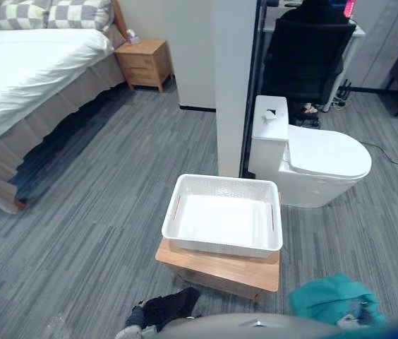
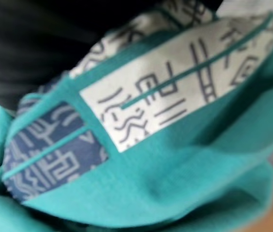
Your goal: Tidy the bed and pick cloth on bed and put in laundry
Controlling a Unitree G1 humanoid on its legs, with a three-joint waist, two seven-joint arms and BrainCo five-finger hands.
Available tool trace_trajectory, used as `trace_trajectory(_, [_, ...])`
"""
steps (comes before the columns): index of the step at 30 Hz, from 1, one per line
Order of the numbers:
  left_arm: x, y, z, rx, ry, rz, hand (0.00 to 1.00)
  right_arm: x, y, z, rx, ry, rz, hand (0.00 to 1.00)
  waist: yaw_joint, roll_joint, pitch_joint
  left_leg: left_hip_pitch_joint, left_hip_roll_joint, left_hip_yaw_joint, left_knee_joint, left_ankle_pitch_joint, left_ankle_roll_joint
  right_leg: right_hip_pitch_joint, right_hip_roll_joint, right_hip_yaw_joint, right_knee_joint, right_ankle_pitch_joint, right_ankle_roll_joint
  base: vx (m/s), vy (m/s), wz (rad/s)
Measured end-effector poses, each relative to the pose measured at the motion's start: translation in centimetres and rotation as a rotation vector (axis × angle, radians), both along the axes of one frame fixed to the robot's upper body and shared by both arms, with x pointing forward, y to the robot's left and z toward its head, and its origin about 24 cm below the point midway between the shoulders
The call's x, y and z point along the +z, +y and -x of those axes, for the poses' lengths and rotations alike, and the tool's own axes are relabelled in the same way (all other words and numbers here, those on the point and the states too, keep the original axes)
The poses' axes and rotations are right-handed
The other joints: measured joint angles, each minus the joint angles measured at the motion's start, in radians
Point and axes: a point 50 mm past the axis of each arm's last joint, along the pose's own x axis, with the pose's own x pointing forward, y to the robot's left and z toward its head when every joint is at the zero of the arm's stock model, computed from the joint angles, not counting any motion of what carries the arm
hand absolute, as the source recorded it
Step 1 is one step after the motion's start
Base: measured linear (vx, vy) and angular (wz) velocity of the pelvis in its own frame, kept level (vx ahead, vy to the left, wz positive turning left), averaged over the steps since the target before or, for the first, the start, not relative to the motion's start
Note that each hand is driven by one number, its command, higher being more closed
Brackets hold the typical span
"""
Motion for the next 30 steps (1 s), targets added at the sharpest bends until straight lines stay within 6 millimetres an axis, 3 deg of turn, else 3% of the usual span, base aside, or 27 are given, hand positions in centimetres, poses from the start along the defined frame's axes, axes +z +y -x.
trace_trajectory(2, [0.1,0.5,-0.1,-0.014,0.003,0.006,1.0,2.9,-2.5,-2.1,0.073,-0.078,0.168,1.0,-0.003,-0.002,-0.002,-0.001,-0.008,0.002,0.0,-0.008,0.005,-0.001,-0.007,0.002,-0.006,0.003,0.007,0.08,0.073,-0.14])
trace_trajectory(4, [0.2,0.8,-0.2,-0.049,0.014,0.007,1.0,6.1,-4.3,-5.9,0.153,-0.176,0.291,1.0,-0.013,-0.006,-0.005,-0.007,-0.018,-0.001,0.001,-0.014,0.007,-0.004,-0.016,0.002,-0.011,0.01,0.017,0.11,0.07,-0.05])
trace_trajectory(5, [0.2,0.9,-0.3,-0.064,0.014,0.007,1.0,7.0,-4.6,-7.1,0.182,-0.201,0.322,1.0,-0.015,-0.006,-0.007,-0.01,-0.021,-0.004,0.001,-0.011,0.013,-0.005,-0.017,0.002,-0.012,0.015,0.014,0.14,0.068,0.02])
trace_trajectory(7, [0.4,1.2,-0.6,-0.106,0.015,-0.005,1.0,10.8,-5.1,-12.2,0.35,-0.281,0.436,1.0,-0.021,-0.004,-0.017,-0.025,-0.029,-0.017,0.003,-0.008,0.02,-0.015,-0.02,-0.001,-0.012,0.018,0.016,0.15,0.05,0.13])
trace_trajectory(8, [0.4,1.3,-0.7,-0.115,0.013,-0.008,1.0,11.6,-5.1,-13.2,0.39,-0.294,0.462,1.0,-0.024,-0.008,-0.023,-0.031,-0.03,-0.022,0.003,-0.008,0.02,-0.022,-0.021,-0.003,-0.012,0.018,0.016,0.16,0.023,0.13])
trace_trajectory(10, [0.6,1.4,-0.9,-0.144,0.012,-0.028,1.0,15.3,-3.3,-17.0,0.571,-0.422,0.556,1.0,-0.014,-0.006,-0.028,-0.028,-0.016,-0.027,0.009,-0.007,0.021,-0.037,-0.009,0.002,0.03,0.019,0.014,0.17,0.015,0.14])
trace_trajectory(13, [0.7,1.1,-1.0,-0.156,0.011,-0.047,1.0,18.4,-1.2,-18.7,0.724,-0.531,0.642,1.0,-0.015,0.018,-0.031,-0.012,0.037,-0.056,0.016,-0.007,0.021,-0.089,0.024,0.023,0.161,0.001,0.0,0.13,-0.011,0.37])
trace_trajectory(14, [0.7,1.0,-1.0,-0.155,0.011,-0.055,1.0,19.6,0.1,-19.3,0.802,-0.584,0.673,1.0,-0.02,0.019,-0.033,-0.013,0.054,-0.066,0.03,-0.007,0.019,-0.092,0.046,0.032,0.075,-0.003,-0.007,0.12,-0.041,0.25])
trace_trajectory(15, [0.7,1.3,-0.2,-0.145,0.028,-0.066,1.0,21.1,1.5,-19.8,0.879,-0.643,0.708,1.0,-0.016,-0.012,-0.038,-0.015,0.04,-0.06,0.053,-0.025,-0.006,-0.098,0.028,0.041,-0.037,0.129,-0.013,0.13,-0.044,0.11])
trace_trajectory(17, [0.4,0.2,0.0,-0.142,0.038,-0.047,1.0,22.7,2.9,-20.4,0.959,-0.707,0.742,1.0,-0.005,0.006,-0.049,-0.026,0.063,-0.05,0.084,-0.065,-0.024,-0.095,0.038,0.057,-0.05,0.118,-0.004,0.15,-0.124,-0.26])
trace_trajectory(23, [0.3,-0.9,-0.3,-0.154,0.011,-0.028,1.0,21.2,6.1,-21.2,1.168,-0.65,0.635,1.0,-0.031,0.022,-0.056,-0.025,0.067,-0.056,0.111,-0.069,-0.031,-0.072,0.038,0.058,-0.057,0.118,-0.004,0.02,-0.033,-0.03])
trace_trajectory(30, [0.3,-0.7,0.1,-0.164,0.004,-0.04,1.0,18.4,11.5,-21.5,1.362,-0.607,0.497,1.0,-0.026,0.01,-0.065,-0.017,0.064,-0.076,0.08,-0.072,-0.034,-0.071,0.038,0.049,-0.069,0.127,0.0,-0.08,0.011,0.08])
